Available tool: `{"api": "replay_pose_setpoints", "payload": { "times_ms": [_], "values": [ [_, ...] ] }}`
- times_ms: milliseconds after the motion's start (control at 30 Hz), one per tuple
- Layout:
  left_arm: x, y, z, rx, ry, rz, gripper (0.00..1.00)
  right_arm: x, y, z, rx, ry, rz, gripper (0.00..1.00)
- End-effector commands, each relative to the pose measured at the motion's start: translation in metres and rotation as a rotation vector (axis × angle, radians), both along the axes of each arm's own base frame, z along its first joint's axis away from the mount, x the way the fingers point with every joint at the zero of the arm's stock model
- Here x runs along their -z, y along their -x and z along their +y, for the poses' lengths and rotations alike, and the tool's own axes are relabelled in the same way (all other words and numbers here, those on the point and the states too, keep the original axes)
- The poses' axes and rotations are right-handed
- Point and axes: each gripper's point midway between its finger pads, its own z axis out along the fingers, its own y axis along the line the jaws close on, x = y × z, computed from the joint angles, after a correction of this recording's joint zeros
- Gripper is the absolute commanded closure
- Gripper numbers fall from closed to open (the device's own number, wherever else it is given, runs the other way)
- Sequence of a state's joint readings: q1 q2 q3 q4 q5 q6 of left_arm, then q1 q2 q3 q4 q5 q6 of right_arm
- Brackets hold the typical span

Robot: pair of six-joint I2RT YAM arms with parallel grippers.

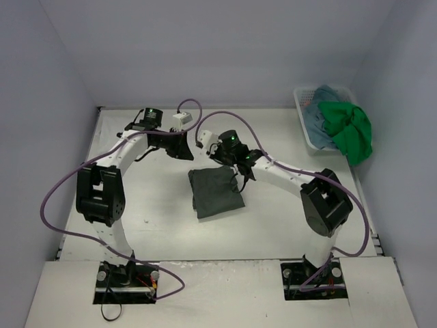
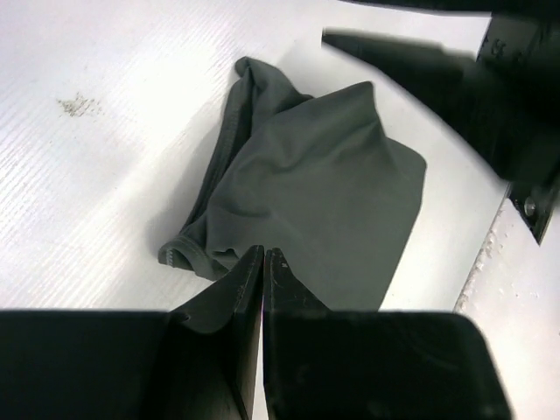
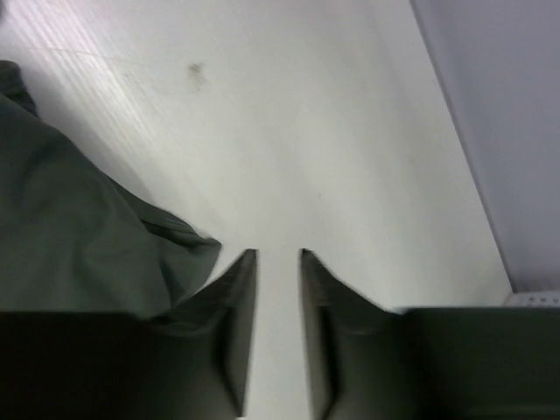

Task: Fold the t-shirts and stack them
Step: Fold the tshirt

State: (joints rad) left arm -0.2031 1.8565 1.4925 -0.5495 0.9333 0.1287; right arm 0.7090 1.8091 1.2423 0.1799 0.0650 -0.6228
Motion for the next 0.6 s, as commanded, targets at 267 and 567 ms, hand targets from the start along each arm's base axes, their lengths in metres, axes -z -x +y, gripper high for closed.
{"api": "replay_pose_setpoints", "payload": {
  "times_ms": [267, 567],
  "values": [
    [-0.044, 0.042, -0.028, 0.134, 0.111, -0.111, 1.0, -0.011, 0.021, -0.038, -0.041, -0.152, 0.157, 1.0],
    [-0.019, 0.049, -0.036, 0.124, 0.144, -0.127, 1.0, 0.02, 0.049, -0.033, -0.172, -0.245, 0.34, 1.0]
  ]
}}
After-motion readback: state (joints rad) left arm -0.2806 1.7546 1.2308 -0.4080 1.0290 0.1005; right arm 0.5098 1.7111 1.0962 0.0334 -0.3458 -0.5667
